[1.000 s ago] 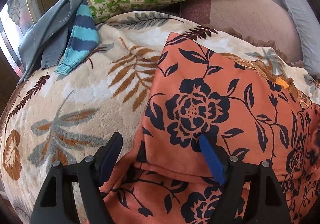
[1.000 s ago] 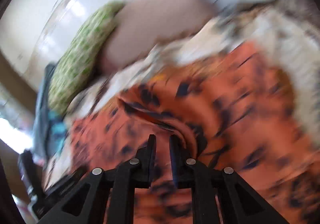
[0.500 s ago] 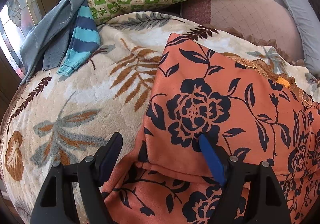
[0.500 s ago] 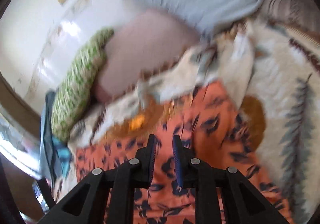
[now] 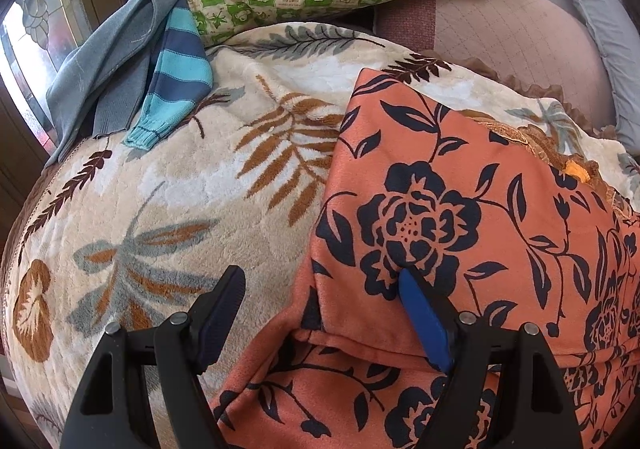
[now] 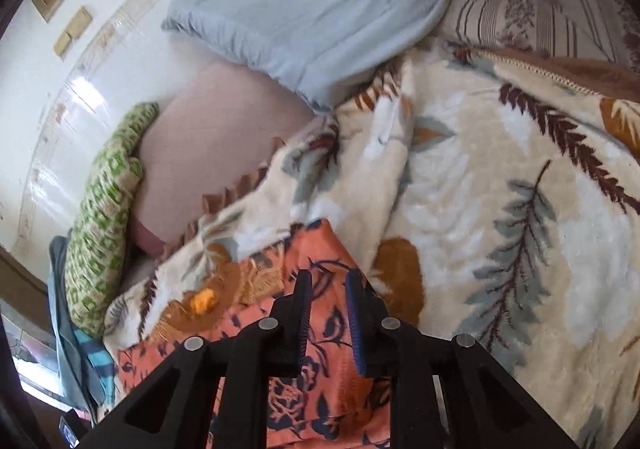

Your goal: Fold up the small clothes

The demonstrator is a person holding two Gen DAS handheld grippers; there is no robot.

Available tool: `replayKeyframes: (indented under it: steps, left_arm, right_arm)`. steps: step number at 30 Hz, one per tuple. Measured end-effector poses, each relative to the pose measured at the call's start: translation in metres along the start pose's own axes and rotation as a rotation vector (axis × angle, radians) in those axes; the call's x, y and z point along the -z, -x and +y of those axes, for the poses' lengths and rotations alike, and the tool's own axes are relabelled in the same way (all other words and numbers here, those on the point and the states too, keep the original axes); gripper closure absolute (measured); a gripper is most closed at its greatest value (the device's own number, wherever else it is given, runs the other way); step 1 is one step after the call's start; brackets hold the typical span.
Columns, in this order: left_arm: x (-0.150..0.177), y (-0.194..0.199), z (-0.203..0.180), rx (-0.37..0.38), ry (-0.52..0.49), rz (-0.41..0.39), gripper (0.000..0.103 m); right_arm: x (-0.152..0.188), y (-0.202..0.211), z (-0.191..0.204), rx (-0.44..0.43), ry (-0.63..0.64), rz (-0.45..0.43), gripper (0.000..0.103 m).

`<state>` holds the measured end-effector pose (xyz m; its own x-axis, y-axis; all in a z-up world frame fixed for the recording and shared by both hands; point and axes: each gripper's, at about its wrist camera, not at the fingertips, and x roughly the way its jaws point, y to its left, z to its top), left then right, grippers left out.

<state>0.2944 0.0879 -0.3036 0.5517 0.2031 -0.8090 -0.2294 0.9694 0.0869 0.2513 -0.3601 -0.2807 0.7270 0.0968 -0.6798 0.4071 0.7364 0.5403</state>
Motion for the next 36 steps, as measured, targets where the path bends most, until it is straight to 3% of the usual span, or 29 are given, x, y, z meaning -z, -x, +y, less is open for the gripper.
replayKeyframes:
  steps: [1, 2, 3, 4, 7, 10, 12, 15, 18, 19, 21, 23, 26, 27, 28, 30, 31, 36]
  left_arm:
    - [0.0, 0.0, -0.001, -0.002, -0.002, -0.001, 0.022]
    - [0.0, -0.001, -0.001, -0.004, -0.003, -0.002, 0.022]
    - [0.0, -0.001, -0.001, -0.003, -0.002, -0.002, 0.022]
    - [0.001, -0.001, -0.002, -0.005, -0.003, -0.002, 0.022]
    - [0.001, 0.0, -0.002, -0.006, -0.002, -0.003, 0.022]
    - [0.0, 0.006, -0.003, -0.026, -0.009, -0.026, 0.023]
    - [-0.001, 0.013, -0.003, -0.039, -0.012, -0.06, 0.023]
    - [-0.003, 0.016, 0.0, -0.02, -0.013, -0.073, 0.023]
    - [-0.002, 0.005, 0.0, -0.044, -0.022, -0.034, 0.023]
    - [-0.001, 0.001, 0.001, -0.04, -0.017, -0.023, 0.023]
    - [-0.001, 0.002, 0.0, -0.038, -0.01, -0.026, 0.023]
    - [0.0, 0.004, -0.003, -0.05, -0.027, -0.034, 0.023]
    - [0.001, 0.003, -0.002, -0.047, -0.024, -0.034, 0.023]
    - [0.001, 0.003, -0.002, -0.044, -0.022, -0.032, 0.023]
    - [0.001, 0.003, -0.001, -0.043, -0.02, -0.031, 0.023]
    - [0.001, 0.003, -0.002, -0.048, -0.022, -0.034, 0.023]
    - [0.001, 0.003, -0.003, -0.052, -0.027, -0.036, 0.023]
    - [0.001, 0.004, -0.004, -0.056, -0.033, -0.04, 0.023]
  right_arm:
    - [0.001, -0.015, -0.008, -0.022, -0.029, 0.071, 0.078]
    - [0.004, -0.037, -0.014, -0.052, -0.059, 0.177, 0.056]
    - [0.009, -0.056, -0.018, -0.061, -0.084, 0.288, 0.044]
    - [0.012, -0.064, -0.024, -0.068, -0.105, 0.302, 0.044]
    - [0.006, -0.048, -0.014, -0.052, -0.067, 0.234, 0.045]
    - [0.003, -0.024, -0.005, -0.112, -0.043, 0.115, 0.045]
    - [0.001, -0.015, 0.005, -0.125, 0.012, 0.087, 0.045]
    - [0.002, -0.023, 0.008, -0.078, 0.048, 0.157, 0.045]
    - [0.001, -0.039, -0.02, -0.091, -0.082, 0.238, 0.045]
    - [0.002, -0.044, -0.028, -0.126, -0.121, 0.263, 0.046]
    - [0.003, -0.042, -0.024, -0.168, -0.11, 0.264, 0.075]
    - [0.001, -0.022, -0.003, -0.246, -0.013, 0.187, 0.077]
    - [-0.005, 0.021, 0.023, -0.449, 0.104, 0.016, 0.078]
    - [-0.006, 0.033, 0.026, -0.467, 0.131, -0.037, 0.078]
    - [-0.007, 0.042, 0.029, -0.411, 0.161, -0.085, 0.077]
    - [-0.007, 0.045, 0.033, -0.219, 0.23, -0.161, 0.075]
    - [-0.007, 0.041, 0.031, -0.179, 0.242, -0.157, 0.075]
    - [-0.002, 0.008, 0.028, -0.268, 0.168, 0.02, 0.075]
